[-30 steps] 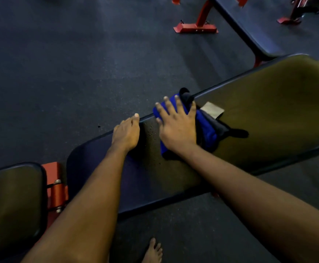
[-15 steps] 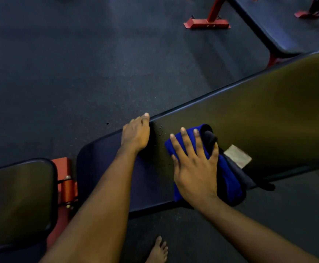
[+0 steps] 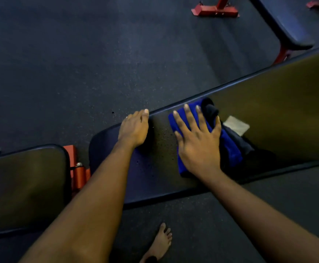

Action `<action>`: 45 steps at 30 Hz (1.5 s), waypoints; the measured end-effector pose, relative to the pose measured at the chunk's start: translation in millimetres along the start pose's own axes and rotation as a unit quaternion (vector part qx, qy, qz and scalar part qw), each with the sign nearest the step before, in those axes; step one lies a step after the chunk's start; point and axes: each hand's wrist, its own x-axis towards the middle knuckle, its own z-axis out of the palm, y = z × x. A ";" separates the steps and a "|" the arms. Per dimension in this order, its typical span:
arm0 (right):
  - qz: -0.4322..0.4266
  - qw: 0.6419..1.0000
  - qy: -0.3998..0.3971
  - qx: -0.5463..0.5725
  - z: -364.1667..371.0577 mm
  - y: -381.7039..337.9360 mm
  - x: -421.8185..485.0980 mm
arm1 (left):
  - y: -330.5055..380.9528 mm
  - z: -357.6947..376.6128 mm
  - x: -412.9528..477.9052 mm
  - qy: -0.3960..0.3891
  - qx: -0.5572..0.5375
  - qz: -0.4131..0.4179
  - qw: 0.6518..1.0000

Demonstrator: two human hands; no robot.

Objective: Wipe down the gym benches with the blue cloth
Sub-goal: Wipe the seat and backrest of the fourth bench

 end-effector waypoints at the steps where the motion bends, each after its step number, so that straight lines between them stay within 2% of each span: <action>1: 0.010 1.000 -0.003 -0.003 0.1 0.8 -18.8 | -0.2 0.9 -0.5 0.007 0.001 0.006 1.000; 4: 0.038 0.999 -0.019 -0.013 1.0 -4.0 -72.9 | -5.1 -1.3 -1.9 0.000 -0.001 0.022 1.000; 7: 0.067 0.997 -0.031 -0.012 4.7 -13.0 -84.8 | -5.9 -3.7 -1.7 -0.002 0.006 0.028 1.000; 14: 0.038 0.999 -0.016 -0.022 15.4 -32.5 26.8 | -7.0 -6.3 1.9 -0.012 0.023 0.028 0.999; 19: 0.019 0.998 -0.051 -0.017 11.3 -42.8 81.4 | -4.3 -9.4 -2.9 -0.036 0.013 0.024 0.999; 23: 0.010 1.000 -0.004 0.004 8.7 -32.5 14.2 | -4.7 -11.8 -3.9 -0.028 0.012 0.030 0.999; 26: 0.023 1.000 -0.017 0.005 9.3 -29.8 -59.1 | -7.8 -12.6 -4.2 -0.036 0.005 0.043 0.998; 29: 0.044 0.998 -0.035 -0.016 12.2 -31.8 -89.0 | -11.5 -13.8 -0.9 -0.034 0.018 0.051 0.998; 32: 0.056 0.997 -0.040 -0.024 14.8 -40.6 -63.6 | -17.4 -17.5 4.3 -0.050 0.019 0.053 0.997; 35: 0.034 0.999 -0.035 -0.024 19.6 -52.0 -12.2 | -29.8 -22.5 3.8 -0.048 0.002 0.037 0.998; 40: -0.003 0.998 -0.056 -0.003 21.1 -70.8 62.8 | -88.6 -26.1 -8.7 -0.015 0.018 -0.036 0.999; 42: -0.011 0.998 -0.067 0.000 17.9 -73.8 73.1 | -98.2 -26.7 -10.0 -0.017 0.018 -0.033 0.999; 45: -0.020 0.999 -0.040 0.009 16.8 -67.5 50.8 | -93.1 -24.0 -11.3 -0.002 0.003 -0.026 1.000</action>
